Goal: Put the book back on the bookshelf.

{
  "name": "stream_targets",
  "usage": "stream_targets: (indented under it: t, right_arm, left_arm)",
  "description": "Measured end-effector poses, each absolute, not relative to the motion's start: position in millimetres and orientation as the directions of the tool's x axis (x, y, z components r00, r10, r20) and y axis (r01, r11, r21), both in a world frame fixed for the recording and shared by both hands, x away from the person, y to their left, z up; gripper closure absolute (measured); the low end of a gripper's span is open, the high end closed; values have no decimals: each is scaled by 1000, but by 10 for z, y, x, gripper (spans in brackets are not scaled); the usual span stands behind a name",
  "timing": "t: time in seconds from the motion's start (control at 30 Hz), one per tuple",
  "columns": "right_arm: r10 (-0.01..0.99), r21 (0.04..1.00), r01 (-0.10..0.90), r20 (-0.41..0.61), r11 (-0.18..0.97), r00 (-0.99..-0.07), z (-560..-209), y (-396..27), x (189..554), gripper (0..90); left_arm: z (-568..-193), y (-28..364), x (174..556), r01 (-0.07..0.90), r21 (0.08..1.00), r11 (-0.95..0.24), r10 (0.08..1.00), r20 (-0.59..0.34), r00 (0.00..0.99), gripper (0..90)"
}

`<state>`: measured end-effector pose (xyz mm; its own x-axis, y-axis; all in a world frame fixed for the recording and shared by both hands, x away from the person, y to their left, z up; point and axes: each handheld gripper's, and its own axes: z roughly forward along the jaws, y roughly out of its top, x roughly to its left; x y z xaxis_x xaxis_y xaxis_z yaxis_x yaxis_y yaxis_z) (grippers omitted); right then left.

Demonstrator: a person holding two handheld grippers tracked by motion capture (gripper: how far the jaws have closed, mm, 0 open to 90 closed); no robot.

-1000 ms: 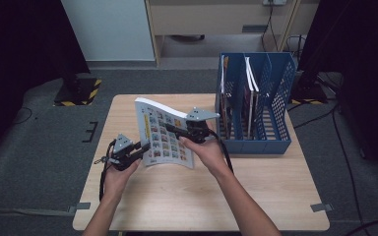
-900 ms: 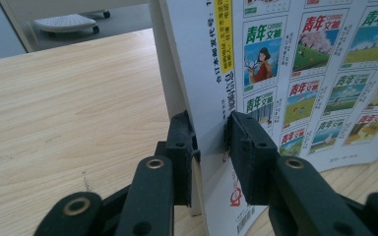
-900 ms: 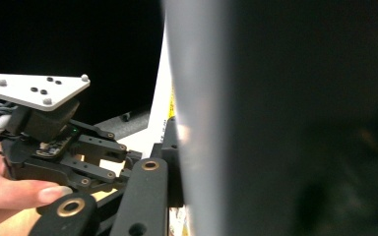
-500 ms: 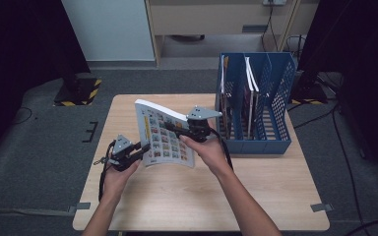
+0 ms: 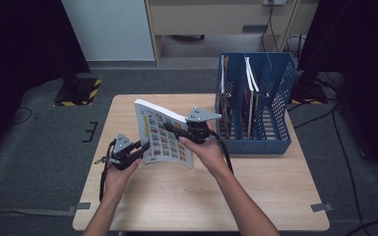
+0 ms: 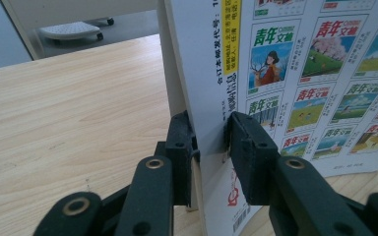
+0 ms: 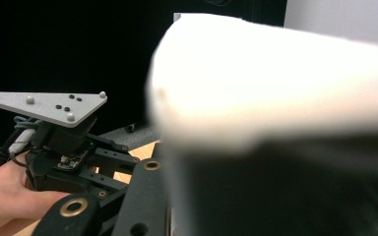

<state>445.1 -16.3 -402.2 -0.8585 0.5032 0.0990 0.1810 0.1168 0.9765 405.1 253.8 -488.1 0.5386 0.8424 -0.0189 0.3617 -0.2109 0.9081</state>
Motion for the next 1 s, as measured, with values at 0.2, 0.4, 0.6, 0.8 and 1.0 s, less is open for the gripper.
stream_targets:
  t: [0.2,0.4,0.6,0.8,1.0]
  right_arm:
    - [508,979,170,87,117,-857,-4029,-167,4426,730]
    - [495,979,156,70,134,-866,-4012,-164,4386,735]
    - [498,978,152,63,140,-865,-4013,-171,4383,736]
    - [514,978,148,54,144,-856,-4004,-150,4390,737]
    - [540,977,155,52,146,-840,-3989,-122,4394,738]
  left_arm:
    - [-4909,2539,4054,351,915,-197,849,-20,528,652]
    - [-4935,2548,4068,360,917,-171,848,-50,528,479]
    - [-4999,2558,4100,420,880,-223,847,-38,530,348]
    - [-5060,2560,4126,472,842,-262,849,-32,528,264]
    - [-5076,2556,4130,489,828,-274,853,-25,522,242]
